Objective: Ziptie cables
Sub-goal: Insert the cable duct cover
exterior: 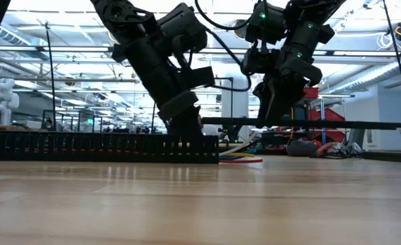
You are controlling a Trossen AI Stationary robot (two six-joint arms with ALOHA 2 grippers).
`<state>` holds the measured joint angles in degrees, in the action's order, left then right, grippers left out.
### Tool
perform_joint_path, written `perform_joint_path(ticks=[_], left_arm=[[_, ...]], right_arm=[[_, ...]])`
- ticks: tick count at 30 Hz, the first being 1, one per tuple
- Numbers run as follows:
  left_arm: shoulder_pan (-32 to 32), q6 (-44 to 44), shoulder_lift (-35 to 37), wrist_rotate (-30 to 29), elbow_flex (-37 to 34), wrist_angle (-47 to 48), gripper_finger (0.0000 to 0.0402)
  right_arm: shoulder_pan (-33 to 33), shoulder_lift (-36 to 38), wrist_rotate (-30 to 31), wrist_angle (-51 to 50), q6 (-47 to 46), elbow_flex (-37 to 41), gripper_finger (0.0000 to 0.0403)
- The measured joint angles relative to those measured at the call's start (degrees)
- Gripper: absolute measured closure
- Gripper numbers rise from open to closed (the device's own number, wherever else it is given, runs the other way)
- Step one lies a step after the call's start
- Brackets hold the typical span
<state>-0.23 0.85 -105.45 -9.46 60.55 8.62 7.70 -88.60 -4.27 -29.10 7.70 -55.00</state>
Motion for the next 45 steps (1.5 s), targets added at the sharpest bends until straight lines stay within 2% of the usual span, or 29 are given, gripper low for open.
perform_joint_path(ticks=[12, 21, 34, 45], left_arm=[[0.15, 2.95, 0.00, -0.65, -2.33, -0.94, 0.0126], [0.15, 2.99, -0.37, -0.86, -2.33, -1.84, 0.0164], [0.15, 3.24, -0.37, -0.78, -2.33, -1.77, 0.0167], [0.11, 3.12, -0.37, -0.02, -2.33, -1.68, 0.0167]], right_arm=[[0.00, -1.02, 0.07, 2.16, -0.36, 0.00, 0.0186], [0.20, -1.36, 1.96, 2.30, 0.26, 0.01, 0.0186], [0.20, -5.29, 2.43, 3.31, 0.66, 0.00, 0.0186], [0.20, -5.64, 2.49, 3.84, 1.66, 0.00, 0.0186]])
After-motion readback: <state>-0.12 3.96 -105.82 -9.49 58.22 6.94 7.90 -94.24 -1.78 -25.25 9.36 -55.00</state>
